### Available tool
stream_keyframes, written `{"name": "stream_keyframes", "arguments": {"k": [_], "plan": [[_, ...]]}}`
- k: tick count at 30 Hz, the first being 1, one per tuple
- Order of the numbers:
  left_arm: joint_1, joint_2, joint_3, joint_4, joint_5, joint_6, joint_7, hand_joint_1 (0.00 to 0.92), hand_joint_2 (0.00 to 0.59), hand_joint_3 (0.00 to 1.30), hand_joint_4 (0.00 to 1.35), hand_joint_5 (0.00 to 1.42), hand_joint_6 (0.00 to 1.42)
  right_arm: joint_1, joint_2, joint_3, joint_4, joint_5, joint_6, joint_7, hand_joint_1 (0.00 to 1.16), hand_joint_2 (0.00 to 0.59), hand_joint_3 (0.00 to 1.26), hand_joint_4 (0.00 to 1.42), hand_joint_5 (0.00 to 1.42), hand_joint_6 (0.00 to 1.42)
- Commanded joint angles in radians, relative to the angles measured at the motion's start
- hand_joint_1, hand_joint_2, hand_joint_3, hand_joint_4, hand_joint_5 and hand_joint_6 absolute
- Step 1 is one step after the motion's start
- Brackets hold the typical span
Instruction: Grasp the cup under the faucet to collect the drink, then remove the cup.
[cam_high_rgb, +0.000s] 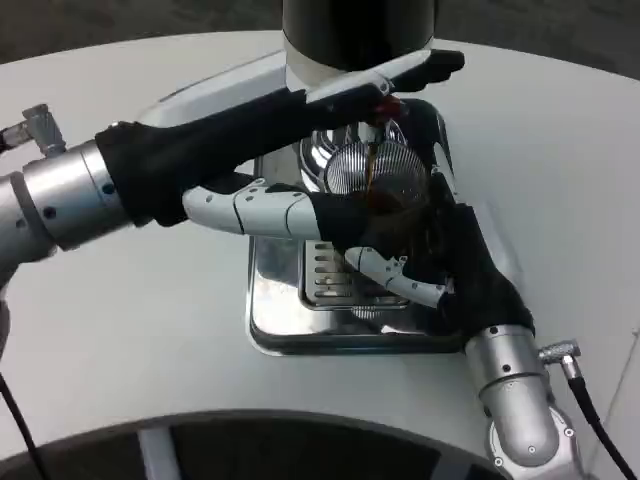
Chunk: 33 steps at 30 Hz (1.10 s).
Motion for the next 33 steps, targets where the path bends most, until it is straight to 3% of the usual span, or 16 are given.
{"name": "stream_keyframes", "arguments": {"k": [1,8,14,19,23,26,30,33], "plan": [[0.045,0.010,0.026,0.022,-0.012,0.010,0.004,0.000,0.110,0.00,0.00,0.03,0.00,-0.011,0.011,0.005,0.037,0.016,-0.020,-0.010,0.77,0.181,0.00,0.00,0.00,0.03],[0.069,-0.031,0.121,0.003,-0.069,-0.016,0.094,0.000,0.125,0.00,0.00,0.06,0.02,-0.031,0.013,0.005,0.083,0.027,-0.033,-0.020,0.78,0.185,0.00,0.00,0.00,0.04],[0.079,-0.025,0.140,0.001,-0.071,-0.008,0.106,0.000,0.131,0.00,0.00,0.07,0.03,-0.052,0.018,0.007,0.126,0.037,-0.050,-0.025,0.79,0.186,0.00,0.00,0.00,0.06],[0.088,-0.020,0.147,-0.002,-0.072,-0.003,0.105,0.000,0.134,0.00,0.00,0.07,0.03,-0.061,0.028,0.004,0.157,0.043,-0.067,-0.054,0.86,0.184,0.00,0.07,0.08,0.16],[0.093,-0.018,0.153,-0.001,-0.070,0.000,0.104,0.000,0.136,0.00,0.00,0.07,0.03,-0.065,0.034,-0.001,0.176,0.046,-0.077,-0.079,0.93,0.200,0.12,0.24,0.26,0.38],[0.096,-0.017,0.156,-0.001,-0.067,0.003,0.104,0.000,0.136,0.00,0.00,0.07,0.04,-0.064,0.042,0.001,0.181,0.028,-0.082,-0.127,1.04,0.227,0.23,0.36,0.39,0.54],[0.098,-0.014,0.160,-0.002,-0.064,0.004,0.106,0.000,0.137,0.00,0.00,0.07,0.04,-0.061,0.061,-0.003,0.182,0.020,-0.089,-0.193,1.10,0.253,0.33,0.48,0.53,0.69],[0.100,-0.009,0.164,-0.001,-0.061,0.007,0.107,0.000,0.138,0.00,0.00,0.07,0.04,-0.063,0.070,-0.008,0.189,0.021,-0.095,-0.223,1.16,0.211,0.45,0.57,0.70,0.96]]}}
